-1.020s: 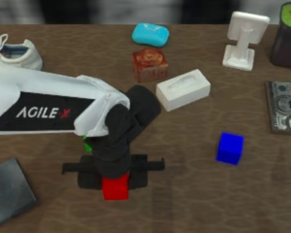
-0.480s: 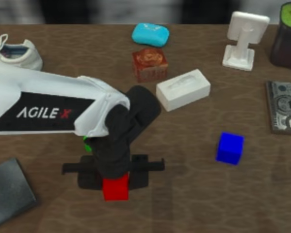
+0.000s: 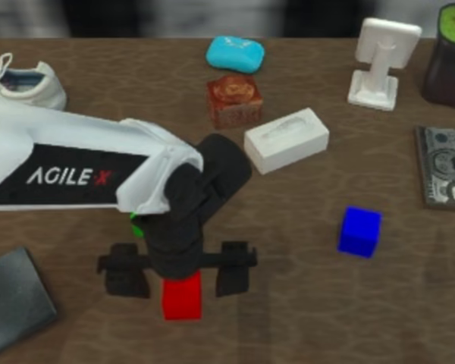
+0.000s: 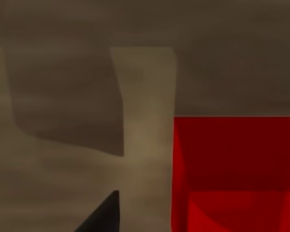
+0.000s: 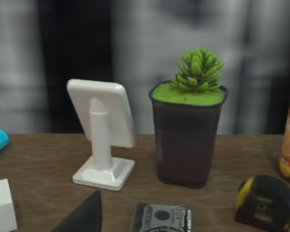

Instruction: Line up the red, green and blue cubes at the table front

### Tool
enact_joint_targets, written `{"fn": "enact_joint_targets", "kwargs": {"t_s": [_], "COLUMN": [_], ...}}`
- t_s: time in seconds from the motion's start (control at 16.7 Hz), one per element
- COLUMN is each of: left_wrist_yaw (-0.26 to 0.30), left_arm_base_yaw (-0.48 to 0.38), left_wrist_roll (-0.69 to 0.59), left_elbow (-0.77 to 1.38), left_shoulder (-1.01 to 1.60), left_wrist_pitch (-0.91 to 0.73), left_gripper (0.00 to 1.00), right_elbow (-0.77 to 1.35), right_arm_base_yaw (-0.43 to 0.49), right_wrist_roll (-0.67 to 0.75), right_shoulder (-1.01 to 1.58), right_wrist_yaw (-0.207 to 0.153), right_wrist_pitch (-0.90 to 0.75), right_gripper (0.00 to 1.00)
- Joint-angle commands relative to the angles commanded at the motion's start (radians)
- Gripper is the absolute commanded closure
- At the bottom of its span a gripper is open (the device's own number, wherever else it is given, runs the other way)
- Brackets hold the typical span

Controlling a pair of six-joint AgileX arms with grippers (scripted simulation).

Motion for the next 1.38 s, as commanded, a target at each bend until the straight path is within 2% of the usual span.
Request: {"fn": "enact_joint_targets", "kwargs": {"t_s": [0.42,0.9,1.26,1.38], "left_wrist_yaw": [0.0,0.0,-0.001,0.001], "left_arm_base_yaw": [0.0,0.013,0.011,0.038], "left_wrist_roll": [0.0,-0.007,-0.004,0.031], "left_elbow": [0.003,0.134,0.148,0.185], "left_shoulder": [-0.002,-0.106,-0.114,-0.082], "left_wrist_pitch": [-0.004,-0.245,-0.266,-0.275], "left_gripper": [0.0,0.0,0.0,0.0], "right_elbow": [0.0,0.0,0.0,0.0], "right_arm_base_yaw": [0.0,0.0,0.0,0.0], "right_wrist_roll": [0.0,0.0,0.0,0.0], "right_shoulder": [0.0,0.0,0.0,0.0], "right_wrist_yaw": [0.0,0.0,0.0,0.0], "right_wrist_pitch": [0.0,0.0,0.0,0.0], "right_gripper": [0.0,0.0,0.0,0.0]}}
